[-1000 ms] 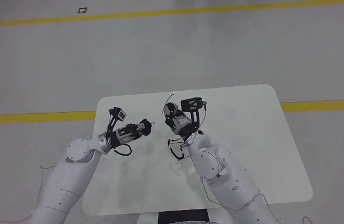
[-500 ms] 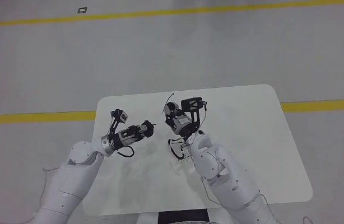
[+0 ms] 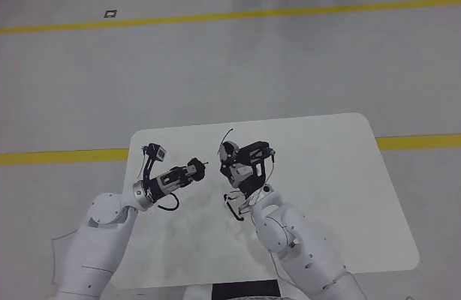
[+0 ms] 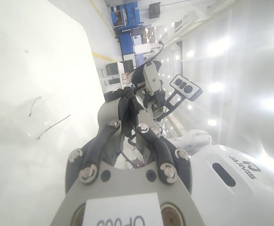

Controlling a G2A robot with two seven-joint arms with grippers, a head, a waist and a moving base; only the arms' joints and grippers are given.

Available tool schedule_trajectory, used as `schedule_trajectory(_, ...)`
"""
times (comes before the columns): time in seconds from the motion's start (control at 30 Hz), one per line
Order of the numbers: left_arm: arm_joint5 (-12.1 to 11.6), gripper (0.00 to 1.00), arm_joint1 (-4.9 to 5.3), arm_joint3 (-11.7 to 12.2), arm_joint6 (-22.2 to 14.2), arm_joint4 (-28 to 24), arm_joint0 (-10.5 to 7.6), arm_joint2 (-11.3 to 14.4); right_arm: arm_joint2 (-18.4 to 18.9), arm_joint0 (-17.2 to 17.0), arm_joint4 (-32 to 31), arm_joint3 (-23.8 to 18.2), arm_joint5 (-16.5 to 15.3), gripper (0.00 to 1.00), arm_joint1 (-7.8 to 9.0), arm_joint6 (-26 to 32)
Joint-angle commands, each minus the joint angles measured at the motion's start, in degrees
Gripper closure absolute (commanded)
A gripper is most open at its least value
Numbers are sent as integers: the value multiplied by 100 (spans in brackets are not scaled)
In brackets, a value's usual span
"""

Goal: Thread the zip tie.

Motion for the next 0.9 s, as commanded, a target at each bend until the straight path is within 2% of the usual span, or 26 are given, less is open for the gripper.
schedule_trajectory(0.0,0,100,-97,33,-80,31,-7,-79,-3,-37,-11,3,-64,100,5,-120)
schedule_trajectory(0.1,0,100,-236,151,-229,32,-3,-186,-3,-37,-11,3,-64,100,5,-120)
schedule_trajectory(0.37,0,100,-594,255,-653,113,26,-597,-15,-46,-131,33,-152,100,17,-201)
schedule_trajectory(0.57,0,100,-607,258,-668,136,24,-610,-73,-100,-300,84,-385,100,39,-432)
schedule_trajectory(0.87,0,100,-607,258,-668,136,24,-610,-123,-87,-422,130,-591,100,61,-468)
